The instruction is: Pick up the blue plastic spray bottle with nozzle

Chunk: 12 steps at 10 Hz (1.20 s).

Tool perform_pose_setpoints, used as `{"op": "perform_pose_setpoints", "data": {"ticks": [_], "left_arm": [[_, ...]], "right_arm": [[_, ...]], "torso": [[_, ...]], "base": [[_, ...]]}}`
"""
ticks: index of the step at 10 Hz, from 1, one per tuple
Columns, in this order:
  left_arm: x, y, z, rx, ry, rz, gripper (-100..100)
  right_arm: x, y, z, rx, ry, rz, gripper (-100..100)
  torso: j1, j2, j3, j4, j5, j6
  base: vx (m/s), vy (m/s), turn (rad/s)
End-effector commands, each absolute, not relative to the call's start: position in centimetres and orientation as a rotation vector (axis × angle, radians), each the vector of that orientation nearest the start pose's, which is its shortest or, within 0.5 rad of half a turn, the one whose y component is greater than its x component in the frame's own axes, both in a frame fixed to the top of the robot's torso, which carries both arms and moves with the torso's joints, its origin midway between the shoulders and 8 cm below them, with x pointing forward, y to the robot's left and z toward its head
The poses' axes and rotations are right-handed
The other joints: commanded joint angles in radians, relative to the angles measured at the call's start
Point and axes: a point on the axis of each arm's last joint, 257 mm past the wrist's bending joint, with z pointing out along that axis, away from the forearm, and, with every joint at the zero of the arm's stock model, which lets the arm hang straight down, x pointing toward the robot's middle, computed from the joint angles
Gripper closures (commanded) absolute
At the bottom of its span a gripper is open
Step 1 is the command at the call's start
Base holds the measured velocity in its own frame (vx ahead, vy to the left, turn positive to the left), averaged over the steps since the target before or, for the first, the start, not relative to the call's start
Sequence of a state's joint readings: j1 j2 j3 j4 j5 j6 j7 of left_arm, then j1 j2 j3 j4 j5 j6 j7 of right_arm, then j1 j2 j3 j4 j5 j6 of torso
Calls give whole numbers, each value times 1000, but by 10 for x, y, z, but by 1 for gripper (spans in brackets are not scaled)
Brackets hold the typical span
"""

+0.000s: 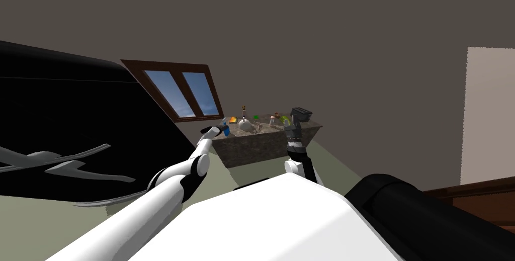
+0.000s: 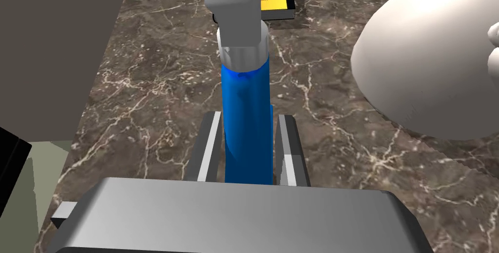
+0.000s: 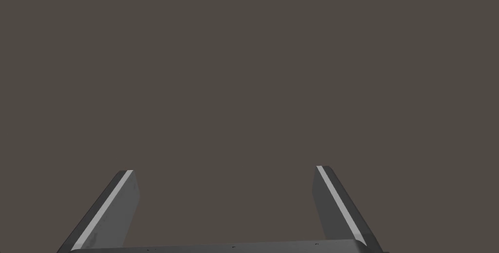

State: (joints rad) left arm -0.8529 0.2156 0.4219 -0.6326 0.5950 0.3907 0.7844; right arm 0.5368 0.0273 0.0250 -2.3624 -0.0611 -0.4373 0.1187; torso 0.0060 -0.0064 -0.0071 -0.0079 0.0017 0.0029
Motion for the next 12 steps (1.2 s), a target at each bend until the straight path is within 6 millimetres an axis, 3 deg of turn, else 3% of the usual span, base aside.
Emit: {"op": "perform_pose_setpoints", "data": {"ticks": [1, 2, 5, 6, 7, 9, 12], "left_arm": [[704, 277, -241, -2607, 248, -1697, 100], [707, 281, -229, -2578, 241, -1712, 100], [707, 281, -228, -2622, 130, -1741, 100], [695, 296, -245, -2612, 208, -1649, 100], [691, 291, -256, -2634, 218, -1623, 100], [699, 295, -231, -2581, 206, -1672, 100], [699, 296, -230, -2618, 98, -1698, 100]], "right_arm": [[335, -284, 37, 684, 594, 1240, 0], [335, -284, 37, 684, 594, 1240, 0], [335, -284, 37, 684, 594, 1240, 0], [335, -284, 37, 684, 594, 1240, 0], [335, -284, 37, 684, 594, 1240, 0], [335, -284, 37, 684, 594, 1240, 0], [335, -284, 37, 684, 594, 1240, 0]], "torso": [[0, 0, 0, 0, 0, 0], [0, -1, -1, -2, 1, -1], [-4, -2, -2, -2, -1, -2], [-4, -2, -2, -2, -1, -1], [-2, -3, -4, -4, 1, 1], [1, -6, -8, -10, 3, -2], [-2, -6, -8, -10, 3, -2]], "base": [[-1, 74, -144], [-2, 38, -1], [-1, -1, 13], [0, 48, -246], [6, 87, -159], [-7, 28, 3], [-1, -5, 6]]}}
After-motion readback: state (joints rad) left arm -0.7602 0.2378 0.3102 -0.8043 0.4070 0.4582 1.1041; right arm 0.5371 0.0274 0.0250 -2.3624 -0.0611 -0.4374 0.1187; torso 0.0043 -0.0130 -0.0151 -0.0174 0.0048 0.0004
